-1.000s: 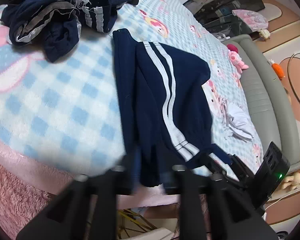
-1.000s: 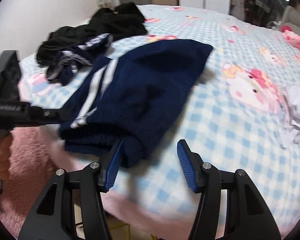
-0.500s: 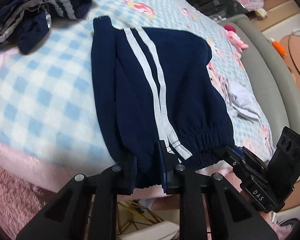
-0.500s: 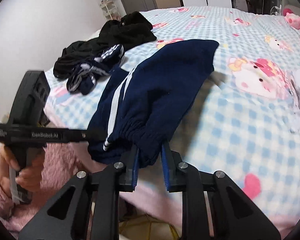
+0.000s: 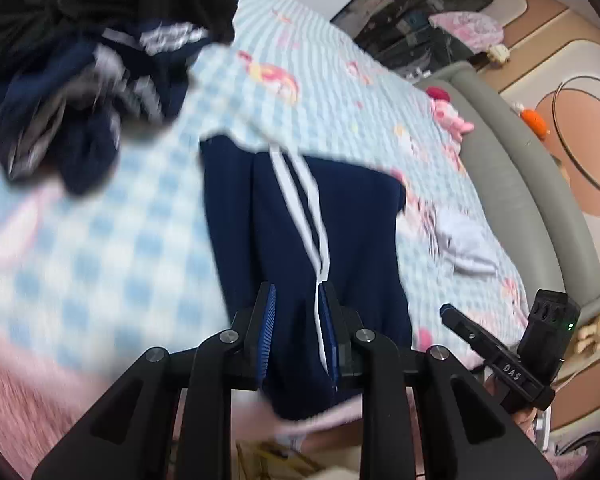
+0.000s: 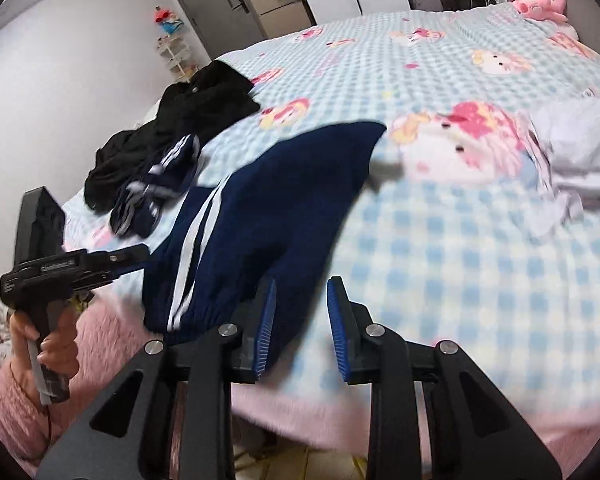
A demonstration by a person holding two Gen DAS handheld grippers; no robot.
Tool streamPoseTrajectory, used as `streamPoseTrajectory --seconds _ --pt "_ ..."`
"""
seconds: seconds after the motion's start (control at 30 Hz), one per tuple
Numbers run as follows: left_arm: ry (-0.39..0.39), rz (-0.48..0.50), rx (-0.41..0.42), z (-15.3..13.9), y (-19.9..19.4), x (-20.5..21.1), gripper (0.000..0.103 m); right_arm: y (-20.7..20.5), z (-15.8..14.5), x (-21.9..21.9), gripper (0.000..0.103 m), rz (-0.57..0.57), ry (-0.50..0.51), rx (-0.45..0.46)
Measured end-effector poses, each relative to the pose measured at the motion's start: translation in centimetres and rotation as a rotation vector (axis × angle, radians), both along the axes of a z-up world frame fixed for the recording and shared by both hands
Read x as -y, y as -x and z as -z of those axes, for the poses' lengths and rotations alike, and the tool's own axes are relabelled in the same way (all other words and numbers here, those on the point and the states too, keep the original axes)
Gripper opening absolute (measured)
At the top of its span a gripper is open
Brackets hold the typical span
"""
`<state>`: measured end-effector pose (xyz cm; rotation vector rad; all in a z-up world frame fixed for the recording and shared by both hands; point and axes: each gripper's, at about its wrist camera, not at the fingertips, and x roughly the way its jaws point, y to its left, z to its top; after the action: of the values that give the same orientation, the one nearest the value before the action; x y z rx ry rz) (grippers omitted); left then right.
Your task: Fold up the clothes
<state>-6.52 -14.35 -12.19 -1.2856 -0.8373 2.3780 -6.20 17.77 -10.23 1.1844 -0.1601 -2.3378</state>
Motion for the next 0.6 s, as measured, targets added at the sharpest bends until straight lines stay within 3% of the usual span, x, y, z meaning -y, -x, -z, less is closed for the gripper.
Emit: streamPoseTrajectory --seconds 0.07,0.1,0.2,0.27,0.4,0.47,0.6 --pt "-0.001 0.016 -0.007 -0.6 0.8 0.4 0.024 2.1 0.4 1.1 0.027 0.0 -0.01 0.028" --pt "-0.001 0.043 0.0 -0.7 1.0 0.5 0.03 2.8 0.5 1.5 0.028 -0.004 -0.004 0.048" --pt "0.1 0.058 0.028 -0.4 1.0 -0.6 0.031 3.3 0.5 3.1 0.029 -0.067 0.011 0.064" --pt "0.074 0.025 0.015 0.4 1.2 0.4 0.031 3.0 0.7 4.6 0.034 -0.115 -0.019 0.046" --pt "0.044 -0.044 0.025 2.0 3.1 1.8 0.031 3.2 4.1 5.8 0.037 -0.146 -0.184 0.122" --pt "0.067 -0.042 0.05 2.8 4.5 1.7 0.031 3.3 5.9 6.5 0.035 -0.16 -0.267 0.162" --pt "0.023 0.022 0.084 4.3 5.5 0.7 0.031 2.5 5.5 5.0 0.033 -0.133 -0.281 0.154"
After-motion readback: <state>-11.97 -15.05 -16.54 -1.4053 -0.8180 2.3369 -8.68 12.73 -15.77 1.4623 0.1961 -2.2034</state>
